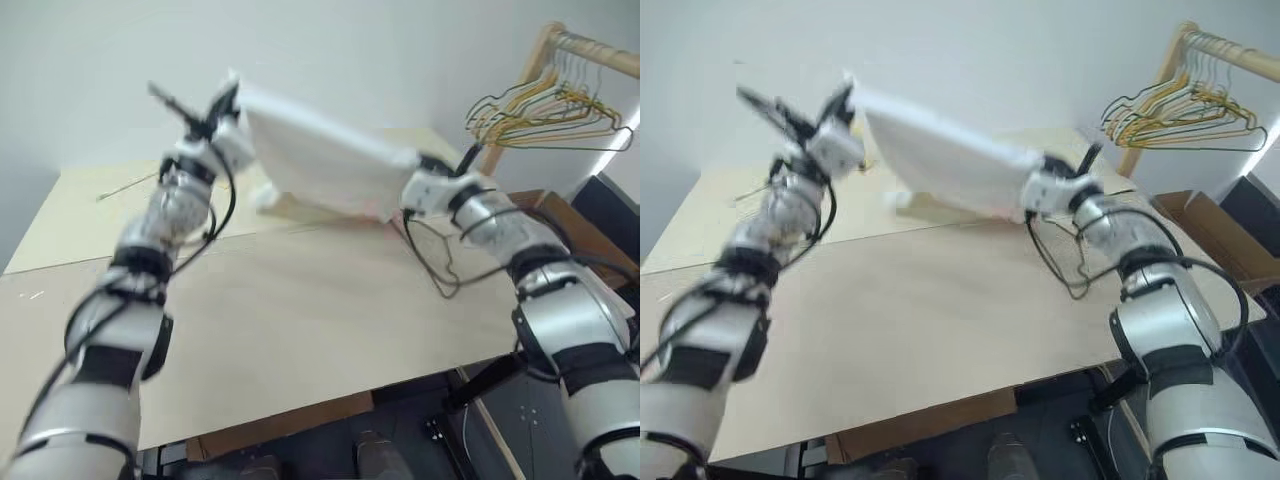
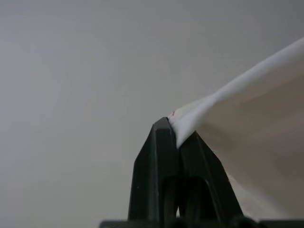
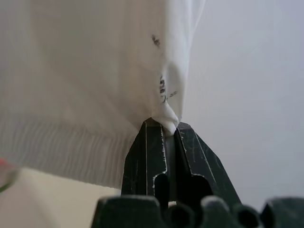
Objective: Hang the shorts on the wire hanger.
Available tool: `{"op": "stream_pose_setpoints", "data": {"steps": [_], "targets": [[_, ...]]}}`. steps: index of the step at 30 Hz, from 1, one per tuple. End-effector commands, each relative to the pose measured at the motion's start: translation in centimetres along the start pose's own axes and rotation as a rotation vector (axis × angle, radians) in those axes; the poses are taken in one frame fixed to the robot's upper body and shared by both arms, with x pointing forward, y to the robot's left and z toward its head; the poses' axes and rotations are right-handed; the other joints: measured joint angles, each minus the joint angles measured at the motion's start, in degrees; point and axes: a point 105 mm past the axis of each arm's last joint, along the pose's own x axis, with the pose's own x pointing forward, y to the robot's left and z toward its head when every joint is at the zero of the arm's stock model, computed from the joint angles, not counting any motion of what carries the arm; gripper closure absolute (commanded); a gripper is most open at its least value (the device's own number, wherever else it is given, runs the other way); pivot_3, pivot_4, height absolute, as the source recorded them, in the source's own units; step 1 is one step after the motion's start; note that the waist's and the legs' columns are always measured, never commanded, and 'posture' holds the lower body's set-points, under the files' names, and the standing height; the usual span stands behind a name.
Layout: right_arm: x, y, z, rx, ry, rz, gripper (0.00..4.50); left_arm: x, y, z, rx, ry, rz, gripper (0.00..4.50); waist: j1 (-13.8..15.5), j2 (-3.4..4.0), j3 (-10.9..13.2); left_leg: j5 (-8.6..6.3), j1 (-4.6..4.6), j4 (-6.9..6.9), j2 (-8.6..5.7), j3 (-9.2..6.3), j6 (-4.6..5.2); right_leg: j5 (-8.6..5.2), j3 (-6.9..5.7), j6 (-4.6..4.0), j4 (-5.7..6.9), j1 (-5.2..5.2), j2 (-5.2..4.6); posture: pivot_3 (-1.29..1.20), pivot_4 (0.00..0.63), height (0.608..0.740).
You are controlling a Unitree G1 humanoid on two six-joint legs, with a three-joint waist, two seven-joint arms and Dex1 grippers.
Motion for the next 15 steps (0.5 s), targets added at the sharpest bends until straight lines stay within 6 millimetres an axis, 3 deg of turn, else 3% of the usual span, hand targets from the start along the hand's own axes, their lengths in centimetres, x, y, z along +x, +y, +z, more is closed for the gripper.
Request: {"op": "stream_pose_setpoints", "data": {"steps": [1, 5, 8, 11, 15], "targets": [[-1.0, 2.2, 1.8, -0.025, -0.152, 0.14, 4.5, -1.9, 0.3, 1.0, -0.082, -0.023, -0.111, 4.43, -1.41, 0.0, 0.0, -0.01, -0.05, 0.04, 0.1, 0.0, 0.01, 0.0, 0.0, 0.0, 0.05, 0.0, 0.0, -0.08, 0.0, 0.74], [-3.0, 6.0, 2.6, 0.042, -0.233, 0.333, 4.5, -6.6, -1.6, 0.3, -0.192, 0.101, -0.356, 4.43, -3.53, -0.02, -0.02, -0.05, -0.09, 0.15, 0.2, -0.01, 0.09, 0.0, -0.01, 0.01, 0.0, 0.08, 0.01, -0.08, 0.01, 0.74], [-4.4, 7.8, 3.1, 0.076, -0.287, 0.437, 4.5, -10.2, -2.8, 0.5, -0.245, 0.186, -0.61, 4.43, -3.91, -0.02, -0.03, -0.11, 0.43, 0.14, 0.27, -0.02, 0.18, 0.0, -0.01, 0.02, -0.16, 0.59, 0.11, -0.09, 0.012, 0.74], [-5.1, 8.5, 3.4, 0.105, -0.309, 0.496, 4.5, -14.5, -3.8, 1.5, -0.271, 0.261, -0.92, 4.43, -3.95, 0.0, -0.02, -0.24, 1.24, 0.05, 0.34, -0.03, 0.35, -0.02, -0.05, 0.03, -0.56, 1.47, 0.21, -0.09, 0.014, 0.74], [-5.3, 8.7, 3.5, 0.124, -0.312, 0.508, 4.5, -18.4, -3.5, 3.2, -0.337, 0.34, -1.171, 4.43, -3.25, 0.04, 0.04, -0.41, 2.17, 0.0, 0.43, -0.03, 0.44, -0.04, -0.1, 0.03, -0.67, 2.44, 0.26, -0.1, 0.014, 0.74]]}}
